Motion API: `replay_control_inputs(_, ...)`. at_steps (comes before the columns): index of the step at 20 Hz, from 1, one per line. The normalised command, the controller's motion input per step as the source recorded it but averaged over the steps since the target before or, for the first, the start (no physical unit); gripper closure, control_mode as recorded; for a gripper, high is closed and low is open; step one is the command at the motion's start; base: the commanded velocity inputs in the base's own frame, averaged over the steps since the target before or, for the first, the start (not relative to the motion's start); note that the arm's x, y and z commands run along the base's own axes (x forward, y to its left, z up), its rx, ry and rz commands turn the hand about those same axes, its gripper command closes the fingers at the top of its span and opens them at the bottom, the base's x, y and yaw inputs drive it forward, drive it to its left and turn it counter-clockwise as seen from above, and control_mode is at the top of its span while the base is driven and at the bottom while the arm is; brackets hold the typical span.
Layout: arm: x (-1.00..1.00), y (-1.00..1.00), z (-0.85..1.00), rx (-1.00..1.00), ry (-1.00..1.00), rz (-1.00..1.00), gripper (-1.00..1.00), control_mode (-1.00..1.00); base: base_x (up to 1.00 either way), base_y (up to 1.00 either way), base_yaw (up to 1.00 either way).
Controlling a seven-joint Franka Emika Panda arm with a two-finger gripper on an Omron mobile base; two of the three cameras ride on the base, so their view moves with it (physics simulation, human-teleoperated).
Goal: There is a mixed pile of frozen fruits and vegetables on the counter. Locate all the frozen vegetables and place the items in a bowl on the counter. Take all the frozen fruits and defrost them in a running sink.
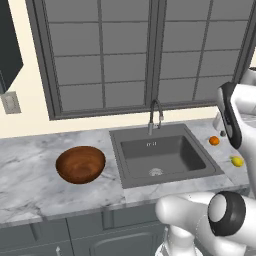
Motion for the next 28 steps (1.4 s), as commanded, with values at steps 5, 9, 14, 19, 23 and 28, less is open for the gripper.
replay_control_inputs(5,0.0,-0.11,-0.11,0.01,0.0,0.0,-1.0,-1.0,0.0,0.0,0.0)
replay_control_inputs(9,0.0,-0.19,-0.23,0.0,0.0,0.0,-1.0,-1.0,0.0,0.0,0.0)
replay_control_inputs(14,0.0,-0.09,-0.26,-0.01,-0.01,0.02,-1.0,-1.0,0.0,0.0,0.0)
replay_control_inputs(19,0.0,-0.13,-0.14,-0.03,-0.01,0.01,-1.0,-1.0,0.0,0.0,0.0)
replay_control_inputs(23,0.0,-0.25,-0.07,-0.04,-0.02,0.0,-1.0,-1.0,0.0,0.0,0.0)
replay_control_inputs(28,0.0,-0.33,-0.04,-0.04,-0.05,0.0,-1.0,-1.0,0.0,0.0,0.0)
